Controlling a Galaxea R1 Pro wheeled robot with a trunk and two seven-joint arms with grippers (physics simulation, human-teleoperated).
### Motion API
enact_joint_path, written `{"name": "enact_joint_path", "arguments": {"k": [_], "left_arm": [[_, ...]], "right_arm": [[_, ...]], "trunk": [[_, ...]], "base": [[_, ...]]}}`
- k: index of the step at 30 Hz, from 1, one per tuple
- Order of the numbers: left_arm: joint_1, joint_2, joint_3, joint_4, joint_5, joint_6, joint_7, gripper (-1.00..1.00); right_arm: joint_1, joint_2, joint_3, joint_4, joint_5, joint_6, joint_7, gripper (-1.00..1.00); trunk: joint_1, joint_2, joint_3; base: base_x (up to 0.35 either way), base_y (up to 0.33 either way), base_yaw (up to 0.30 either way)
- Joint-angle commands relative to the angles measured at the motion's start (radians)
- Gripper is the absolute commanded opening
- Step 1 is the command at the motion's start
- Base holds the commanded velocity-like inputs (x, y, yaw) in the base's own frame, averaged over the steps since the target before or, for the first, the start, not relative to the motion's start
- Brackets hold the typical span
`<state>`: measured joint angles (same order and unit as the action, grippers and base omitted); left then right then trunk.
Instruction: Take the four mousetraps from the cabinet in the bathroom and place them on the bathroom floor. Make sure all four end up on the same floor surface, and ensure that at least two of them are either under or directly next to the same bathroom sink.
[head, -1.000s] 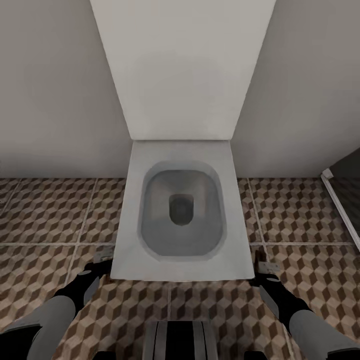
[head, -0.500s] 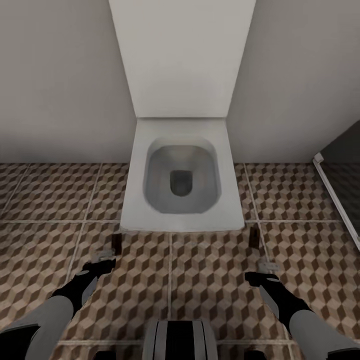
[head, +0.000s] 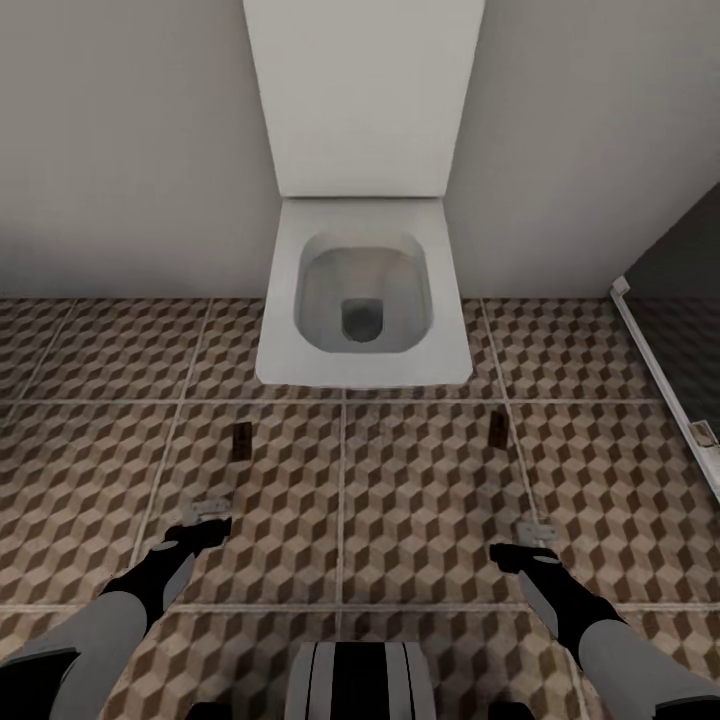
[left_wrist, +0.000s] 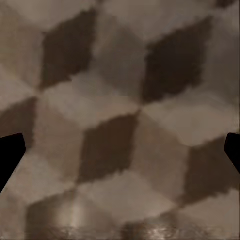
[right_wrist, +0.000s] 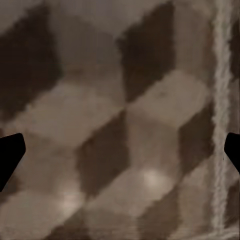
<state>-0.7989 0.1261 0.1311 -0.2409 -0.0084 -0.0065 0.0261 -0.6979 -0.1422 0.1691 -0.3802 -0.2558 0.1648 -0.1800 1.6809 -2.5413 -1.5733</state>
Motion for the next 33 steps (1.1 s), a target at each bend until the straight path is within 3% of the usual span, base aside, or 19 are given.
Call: {"name": "enact_joint_path", "arguments": {"k": [1, 33], "left_arm": [[0.000, 0.000, 0.003, 0.000, -0.001, -0.001, 0.001, 1.00], [0.000, -0.003, 0.001, 0.003, -0.002, -0.001, 0.000, 1.00]], "right_arm": [[0.000, -0.001, 0.009, -0.003, -0.009, 0.006, -0.007, 1.00], [0.000, 0.001, 0.009, -0.002, -0.004, 0.006, -0.007, 1.00]], "trunk": [[-0.001, 0.000, 0.000], [-0.001, 0.000, 0.000]], "base": [[-0.346, 0.000, 0.000], [-0.346, 0.000, 0.000]]}}
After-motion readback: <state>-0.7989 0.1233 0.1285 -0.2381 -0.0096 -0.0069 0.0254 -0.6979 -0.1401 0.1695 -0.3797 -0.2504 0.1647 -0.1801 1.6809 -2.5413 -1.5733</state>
